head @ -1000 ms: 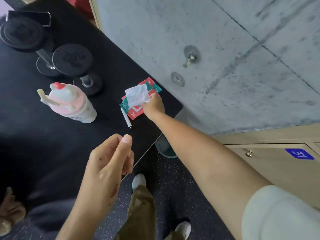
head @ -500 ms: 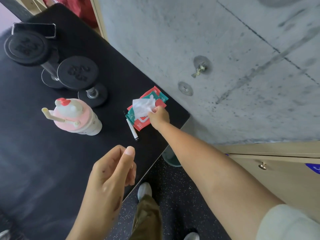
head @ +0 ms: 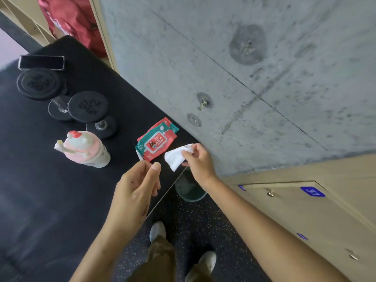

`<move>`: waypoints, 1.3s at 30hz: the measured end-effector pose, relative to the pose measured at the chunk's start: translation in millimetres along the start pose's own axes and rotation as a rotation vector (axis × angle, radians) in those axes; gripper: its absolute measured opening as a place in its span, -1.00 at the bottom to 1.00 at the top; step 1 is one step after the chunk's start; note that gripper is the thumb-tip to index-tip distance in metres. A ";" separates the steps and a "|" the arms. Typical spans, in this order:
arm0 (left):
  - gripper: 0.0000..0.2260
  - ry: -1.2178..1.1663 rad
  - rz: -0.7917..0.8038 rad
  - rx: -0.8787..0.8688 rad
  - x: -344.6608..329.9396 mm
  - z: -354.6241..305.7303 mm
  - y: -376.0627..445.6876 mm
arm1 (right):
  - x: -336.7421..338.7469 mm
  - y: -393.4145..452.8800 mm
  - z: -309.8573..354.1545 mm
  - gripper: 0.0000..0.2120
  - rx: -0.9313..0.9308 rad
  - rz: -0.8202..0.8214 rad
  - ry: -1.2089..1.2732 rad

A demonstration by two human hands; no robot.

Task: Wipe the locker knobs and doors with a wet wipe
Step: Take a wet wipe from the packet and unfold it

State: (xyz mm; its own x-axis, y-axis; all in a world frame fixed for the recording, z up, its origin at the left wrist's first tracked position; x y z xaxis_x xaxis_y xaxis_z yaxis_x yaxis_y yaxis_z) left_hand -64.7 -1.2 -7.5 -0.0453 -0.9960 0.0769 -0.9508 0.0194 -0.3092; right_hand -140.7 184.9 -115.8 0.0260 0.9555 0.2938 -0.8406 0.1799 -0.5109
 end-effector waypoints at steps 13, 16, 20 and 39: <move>-0.89 0.270 0.076 -0.174 -65.2 -58.2 -50.6 | 104.3 -174.0 81.3 -0.91 0.292 0.054 0.124; -0.90 0.265 0.101 -0.245 -79.7 -74.0 -64.2 | 121.1 -202.4 84.4 -0.94 0.325 0.005 0.157; -0.92 0.266 0.134 -0.313 -97.6 -93.8 -82.4 | 140.9 -230.8 88.9 -0.93 0.392 -0.075 0.141; -0.90 0.447 0.088 -0.458 -138.0 -128.1 -105.8 | 182.1 -269.7 99.7 -0.84 0.488 -0.389 -0.181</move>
State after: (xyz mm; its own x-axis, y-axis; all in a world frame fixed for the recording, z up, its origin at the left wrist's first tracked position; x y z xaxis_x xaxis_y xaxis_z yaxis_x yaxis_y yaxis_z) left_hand 2.9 145.4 136.0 -0.1580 -0.8588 0.4874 -0.9678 0.2326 0.0961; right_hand 36.9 287.0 156.0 0.3224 0.7796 0.5369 -0.9384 0.3376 0.0734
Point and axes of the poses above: each hand's wrist, its own y-axis towards the middle knuckle, its own x-axis out of the back of the hand, z = x × y, the point moved 1 cm from there along y, towards the middle knuckle, and after that the axes turned 2 degrees about -x, right-handed, at the moved point
